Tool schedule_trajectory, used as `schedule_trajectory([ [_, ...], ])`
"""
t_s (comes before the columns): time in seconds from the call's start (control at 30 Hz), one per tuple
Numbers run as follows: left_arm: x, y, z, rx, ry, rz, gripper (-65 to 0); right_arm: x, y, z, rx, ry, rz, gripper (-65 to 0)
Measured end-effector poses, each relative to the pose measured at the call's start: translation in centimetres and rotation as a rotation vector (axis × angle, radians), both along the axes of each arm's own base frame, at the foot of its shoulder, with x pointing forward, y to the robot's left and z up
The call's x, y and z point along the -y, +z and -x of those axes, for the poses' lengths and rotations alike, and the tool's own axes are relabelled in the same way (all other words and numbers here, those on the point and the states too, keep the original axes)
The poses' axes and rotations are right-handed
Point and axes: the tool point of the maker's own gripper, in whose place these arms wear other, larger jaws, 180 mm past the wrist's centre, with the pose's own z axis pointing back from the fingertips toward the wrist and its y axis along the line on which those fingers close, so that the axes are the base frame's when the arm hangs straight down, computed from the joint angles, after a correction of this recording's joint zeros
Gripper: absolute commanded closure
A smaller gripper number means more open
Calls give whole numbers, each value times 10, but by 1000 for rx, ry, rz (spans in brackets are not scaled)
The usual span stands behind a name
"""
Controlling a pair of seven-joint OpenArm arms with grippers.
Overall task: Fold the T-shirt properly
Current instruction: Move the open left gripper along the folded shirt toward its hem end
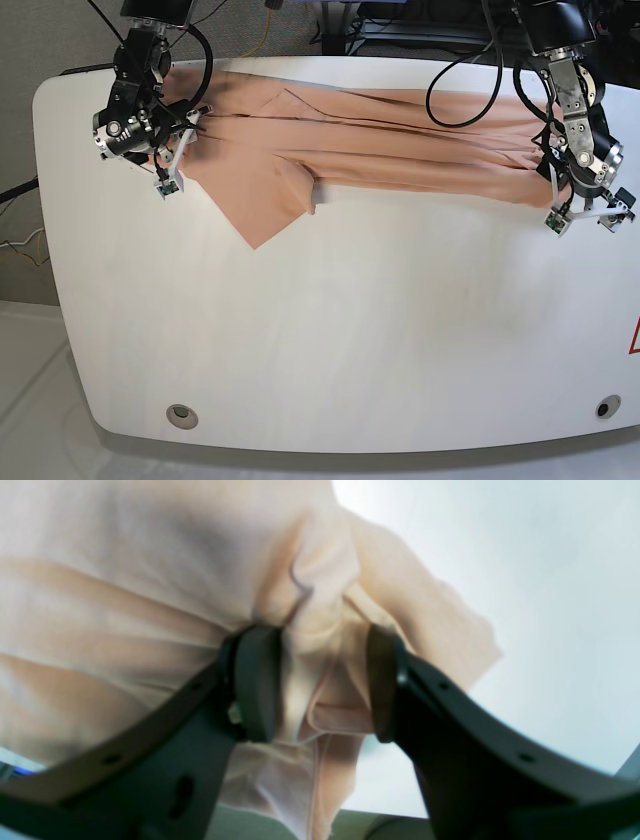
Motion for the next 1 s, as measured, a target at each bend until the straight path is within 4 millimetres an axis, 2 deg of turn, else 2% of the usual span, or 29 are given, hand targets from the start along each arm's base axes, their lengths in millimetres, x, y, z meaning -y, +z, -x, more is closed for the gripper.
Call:
schedule_trajectory([
  [0.23,-3,45,-31,122,-12,-58,-511,-1,0,0,2,1,-3,-272],
  [0.33,0,53,-37,143,-2,-80,-511,-1,0,-1,3,2,-6,-272],
  [1.0,56,40,-43,84,65,-156,-511,-2,0,-1,2,1,-7,-272],
])
